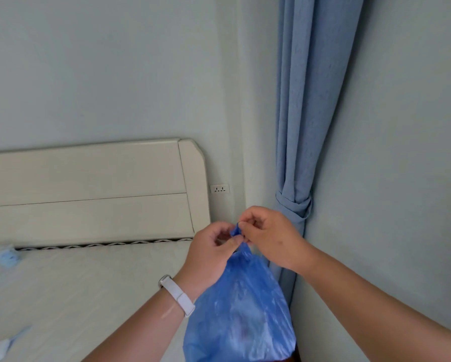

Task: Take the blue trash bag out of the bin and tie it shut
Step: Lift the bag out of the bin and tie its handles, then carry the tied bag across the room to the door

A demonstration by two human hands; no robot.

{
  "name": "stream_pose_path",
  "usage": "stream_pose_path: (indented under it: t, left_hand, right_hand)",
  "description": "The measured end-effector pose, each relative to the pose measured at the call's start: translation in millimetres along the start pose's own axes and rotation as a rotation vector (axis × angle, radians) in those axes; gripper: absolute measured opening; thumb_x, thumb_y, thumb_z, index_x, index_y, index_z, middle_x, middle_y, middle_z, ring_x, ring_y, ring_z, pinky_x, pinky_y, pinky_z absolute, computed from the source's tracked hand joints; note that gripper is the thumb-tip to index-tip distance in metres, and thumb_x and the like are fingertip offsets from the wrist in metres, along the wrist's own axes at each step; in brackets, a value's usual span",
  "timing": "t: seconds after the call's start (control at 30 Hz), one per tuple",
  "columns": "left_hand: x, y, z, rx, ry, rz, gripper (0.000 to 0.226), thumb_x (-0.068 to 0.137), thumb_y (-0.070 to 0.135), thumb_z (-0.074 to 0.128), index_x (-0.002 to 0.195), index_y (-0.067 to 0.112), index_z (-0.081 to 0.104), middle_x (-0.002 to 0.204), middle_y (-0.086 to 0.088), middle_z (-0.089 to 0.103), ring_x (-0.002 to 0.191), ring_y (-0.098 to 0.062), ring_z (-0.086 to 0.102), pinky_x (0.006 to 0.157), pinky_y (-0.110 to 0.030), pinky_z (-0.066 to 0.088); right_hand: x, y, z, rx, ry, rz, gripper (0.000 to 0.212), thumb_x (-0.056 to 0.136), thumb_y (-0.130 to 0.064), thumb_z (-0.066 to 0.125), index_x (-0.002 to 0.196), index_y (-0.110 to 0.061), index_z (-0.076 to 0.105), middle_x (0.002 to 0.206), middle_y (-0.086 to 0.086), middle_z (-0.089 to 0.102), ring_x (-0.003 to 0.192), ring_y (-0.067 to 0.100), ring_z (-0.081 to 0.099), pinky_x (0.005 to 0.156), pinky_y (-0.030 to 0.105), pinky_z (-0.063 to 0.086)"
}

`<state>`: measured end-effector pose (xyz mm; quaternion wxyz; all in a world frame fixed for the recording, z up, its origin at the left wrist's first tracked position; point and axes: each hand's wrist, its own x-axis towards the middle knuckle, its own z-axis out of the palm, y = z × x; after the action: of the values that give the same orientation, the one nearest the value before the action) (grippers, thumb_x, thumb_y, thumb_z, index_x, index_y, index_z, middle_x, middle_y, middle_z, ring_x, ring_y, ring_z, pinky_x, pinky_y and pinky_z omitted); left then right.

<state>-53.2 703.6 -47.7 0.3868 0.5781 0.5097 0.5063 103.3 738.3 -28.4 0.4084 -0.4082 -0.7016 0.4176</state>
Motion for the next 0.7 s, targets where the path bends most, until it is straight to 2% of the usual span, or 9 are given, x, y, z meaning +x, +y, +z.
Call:
stream_pose_path:
  t: [0.07, 0.13, 0.2, 0.27, 0.37, 0.47, 0.6, 0.7]
  left_hand:
    - [-1, 1, 1, 0.02, 0.035, -0.003, 0.014, 0.082, 0.012, 0.07, 0.079, 0.026, 0.071, 0.067, 0.011, 0.07, 0.06, -0.004, 0.058, 0.06, -0.021, 0.045]
    - [-2, 5, 1, 0.013, 0.059, -0.012, 0.01, 0.081, 0.017, 0.07, 0.079, 0.026, 0.072, 0.072, 0.003, 0.07, 0.067, -0.011, 0.06, 0.065, -0.028, 0.048]
    - [-3, 11, 1, -0.002, 0.107, -0.013, 0.005, 0.077, 0.023, 0.067, 0.08, 0.023, 0.072, 0.08, -0.009, 0.071, 0.074, -0.02, 0.063, 0.074, -0.038, 0.05]
    - [-3, 18, 0, 0.001, 0.141, -0.004, 0.006, 0.077, 0.021, 0.065, 0.079, 0.02, 0.071, 0.084, -0.013, 0.072, 0.078, -0.022, 0.064, 0.079, -0.04, 0.05]
    - [-4, 28, 2, -0.036, 0.135, -0.018, 0.012, 0.084, 0.009, 0.065, 0.079, 0.018, 0.071, 0.083, -0.013, 0.073, 0.077, -0.018, 0.066, 0.075, -0.032, 0.053]
    - [-8, 40, 10, -0.089, 0.161, -0.024, 0.022, 0.086, 0.002, 0.064, 0.075, 0.02, 0.071, 0.077, -0.005, 0.073, 0.074, -0.016, 0.067, 0.073, -0.028, 0.054]
    - [-21, 52, 20, -0.109, 0.221, -0.026, 0.032, 0.085, -0.001, 0.064, 0.069, 0.025, 0.071, 0.075, -0.002, 0.074, 0.071, -0.016, 0.067, 0.071, -0.026, 0.055]
    - [-37, 57, 24, -0.11, 0.266, -0.049, 0.03, 0.086, 0.001, 0.064, 0.069, 0.024, 0.071, 0.075, 0.0, 0.075, 0.07, -0.015, 0.067, 0.068, -0.025, 0.055]
  right_hand:
    - [-2, -1, 1, 0.025, -0.007, -0.028, 0.022, 0.09, -0.009, 0.062, 0.077, -0.025, 0.069, 0.068, -0.004, 0.068, 0.062, 0.009, 0.06, 0.065, 0.035, 0.054]
    - [-6, 3, -1, -0.016, 0.014, -0.084, 0.018, 0.09, -0.015, 0.063, 0.083, -0.03, 0.068, 0.075, -0.011, 0.069, 0.068, 0.006, 0.062, 0.068, 0.028, 0.053]
    - [-16, 14, -7, -0.206, 0.005, -0.156, 0.011, 0.089, -0.028, 0.063, 0.099, -0.031, 0.066, 0.091, -0.014, 0.066, 0.086, 0.003, 0.061, 0.078, 0.025, 0.052]
    - [-28, 27, -14, -0.4, -0.045, -0.208, 0.034, 0.089, -0.041, 0.058, 0.119, -0.026, 0.06, 0.109, -0.011, 0.061, 0.102, 0.003, 0.057, 0.09, 0.025, 0.047]
    - [-41, 42, -20, -0.439, -0.119, -0.249, 0.048, 0.088, -0.045, 0.057, 0.131, -0.026, 0.052, 0.122, -0.007, 0.057, 0.114, 0.007, 0.052, 0.099, 0.023, 0.039]
    - [-47, 51, -14, -0.462, -0.131, -0.215, 0.062, 0.087, -0.051, 0.056, 0.141, -0.023, 0.044, 0.14, -0.008, 0.047, 0.128, 0.009, 0.044, 0.107, 0.032, 0.037]
    - [-53, 53, 0, -0.379, -0.143, -0.233, 0.07, 0.082, -0.052, 0.059, 0.143, -0.025, 0.038, 0.141, -0.009, 0.046, 0.129, 0.01, 0.044, 0.105, 0.035, 0.039]
    - [-62, 60, 11, -0.339, -0.183, -0.251, 0.078, 0.08, -0.056, 0.06, 0.147, -0.029, 0.029, 0.146, -0.014, 0.039, 0.133, 0.004, 0.037, 0.108, 0.029, 0.035]
